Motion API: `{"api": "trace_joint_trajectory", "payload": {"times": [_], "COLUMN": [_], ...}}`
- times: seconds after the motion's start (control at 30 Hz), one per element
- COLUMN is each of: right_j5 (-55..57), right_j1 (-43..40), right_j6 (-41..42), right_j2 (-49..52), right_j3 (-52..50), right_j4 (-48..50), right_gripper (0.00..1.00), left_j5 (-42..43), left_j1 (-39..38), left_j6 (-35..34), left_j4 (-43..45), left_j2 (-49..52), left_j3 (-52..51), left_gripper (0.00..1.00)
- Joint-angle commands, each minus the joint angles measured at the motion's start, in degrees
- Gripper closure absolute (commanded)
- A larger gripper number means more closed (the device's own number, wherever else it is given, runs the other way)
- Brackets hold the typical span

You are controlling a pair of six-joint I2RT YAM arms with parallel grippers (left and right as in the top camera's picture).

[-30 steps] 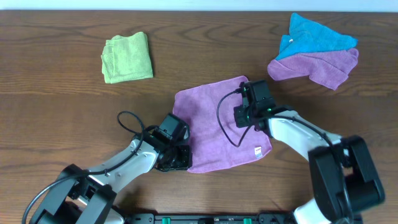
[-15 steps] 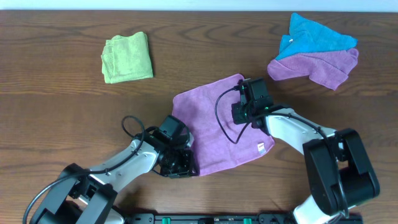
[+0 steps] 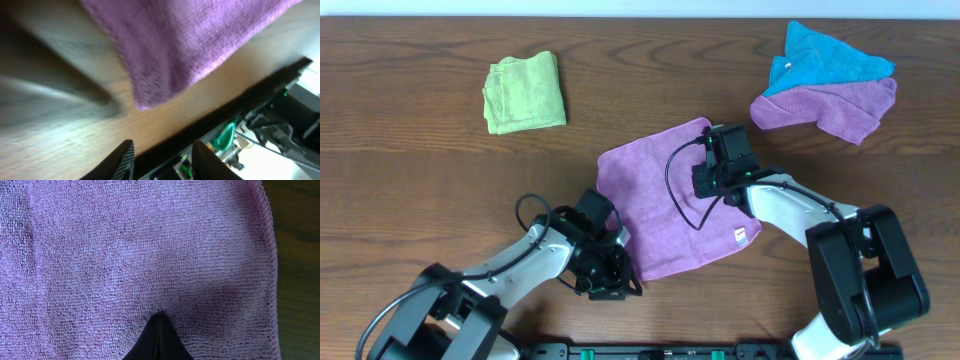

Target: Fold the cloth

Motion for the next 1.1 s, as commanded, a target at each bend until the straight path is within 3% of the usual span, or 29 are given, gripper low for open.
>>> {"api": "trace_joint_trajectory", "payload": {"times": [0.0, 0.17, 0.63, 1.07], "right_j5": [1.4, 0.8, 0.9, 0.9], "right_j1": [0.4, 0.4, 0.3, 0.3], "right_j6": [0.6, 0.6, 0.6, 0.6], "right_j2": [2.5, 2.5, 2.5, 2.5], "right_j3": [-1.2, -1.2, -1.2, -1.2], "right_j4": [-0.5, -0.8, -0.2, 0.7], "right_gripper": [0.99, 0.99, 0.99, 0.99], "left_j5": [-8.2, -17.4, -22.0, -26.4], "left_j1": [0.9, 0.6, -9.4, -9.7], "left_j6": [2.7, 4.2, 2.3, -1.3], "left_j4": [0.0, 0.3, 3.1, 6.1], "left_j2": [-3.1, -6.4, -5.6, -5.5], "left_j3": [2.5, 3.3, 2.4, -1.0], "left_gripper": [0.57, 0.52, 0.55, 0.56]}}
